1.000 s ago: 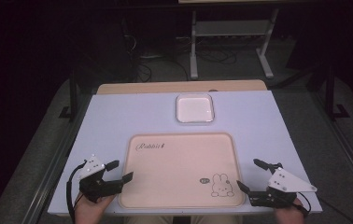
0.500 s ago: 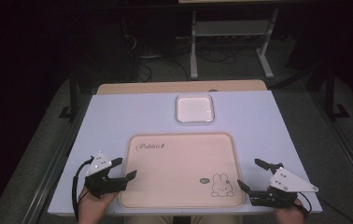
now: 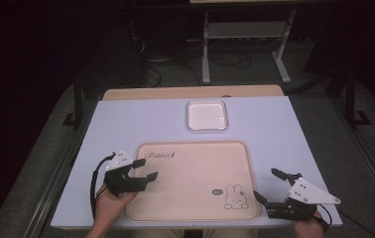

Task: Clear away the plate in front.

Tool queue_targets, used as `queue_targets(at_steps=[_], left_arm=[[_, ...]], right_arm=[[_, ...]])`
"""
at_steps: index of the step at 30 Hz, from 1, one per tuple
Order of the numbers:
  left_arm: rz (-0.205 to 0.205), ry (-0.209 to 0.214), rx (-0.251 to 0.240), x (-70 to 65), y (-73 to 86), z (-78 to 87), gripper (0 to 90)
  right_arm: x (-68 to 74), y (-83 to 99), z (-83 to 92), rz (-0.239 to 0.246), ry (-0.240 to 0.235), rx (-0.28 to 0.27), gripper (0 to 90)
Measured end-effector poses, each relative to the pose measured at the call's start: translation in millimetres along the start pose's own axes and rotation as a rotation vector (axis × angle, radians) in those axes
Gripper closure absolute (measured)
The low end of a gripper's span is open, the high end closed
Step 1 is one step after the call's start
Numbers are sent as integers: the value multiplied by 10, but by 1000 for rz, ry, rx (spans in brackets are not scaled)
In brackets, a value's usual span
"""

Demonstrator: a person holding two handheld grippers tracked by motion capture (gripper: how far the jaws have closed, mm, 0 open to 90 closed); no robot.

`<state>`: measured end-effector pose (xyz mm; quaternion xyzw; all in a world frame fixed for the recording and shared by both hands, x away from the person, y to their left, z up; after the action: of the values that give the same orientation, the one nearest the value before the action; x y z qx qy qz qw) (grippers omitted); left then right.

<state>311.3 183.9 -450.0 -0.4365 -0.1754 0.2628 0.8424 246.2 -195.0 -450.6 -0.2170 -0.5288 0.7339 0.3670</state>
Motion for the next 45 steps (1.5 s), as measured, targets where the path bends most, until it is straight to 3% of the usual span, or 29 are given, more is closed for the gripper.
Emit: queue_targets(at_steps=[3,12,17,20,23,25,31,40,45], left_arm=[[-38,-6,-4,-3,-100,-115,308],[10,61,-3,5,-244,-329,320],[-14,66,23,32,-352,-440,320],[-9,80,43,60,-414,-514,320],[-31,76,59,85,-449,-560,319],[-76,53,58,120,-511,-624,323],[-58,73,75,196,-617,-766,331],[-44,69,84,316,-761,-956,338],[-39,52,120,449,-848,-1125,360]], right_arm=[[-4,2,-1,-1,2,0,130],[-6,2,-1,-5,-4,-2,130],[-9,1,3,-6,-5,-5,130],[-8,1,1,-3,-6,-4,130],[-7,1,2,0,-5,-4,130],[-10,0,3,-3,-5,-6,130],[-14,0,6,-3,-4,-7,130],[-13,-6,0,5,-8,-8,130],[-5,-5,0,8,-11,-6,130]])
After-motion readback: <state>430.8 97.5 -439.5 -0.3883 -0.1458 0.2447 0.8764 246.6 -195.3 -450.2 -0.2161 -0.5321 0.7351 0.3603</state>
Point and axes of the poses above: each handheld gripper's, and its own axes: z roughly backward along the jaws, y roughly out of its underside, x roughly to its left, the point moved 7 cm from there along -z, roughly forward along the jaws, and after that the axes turned 11 degrees about -z, right-handed, at the moved point
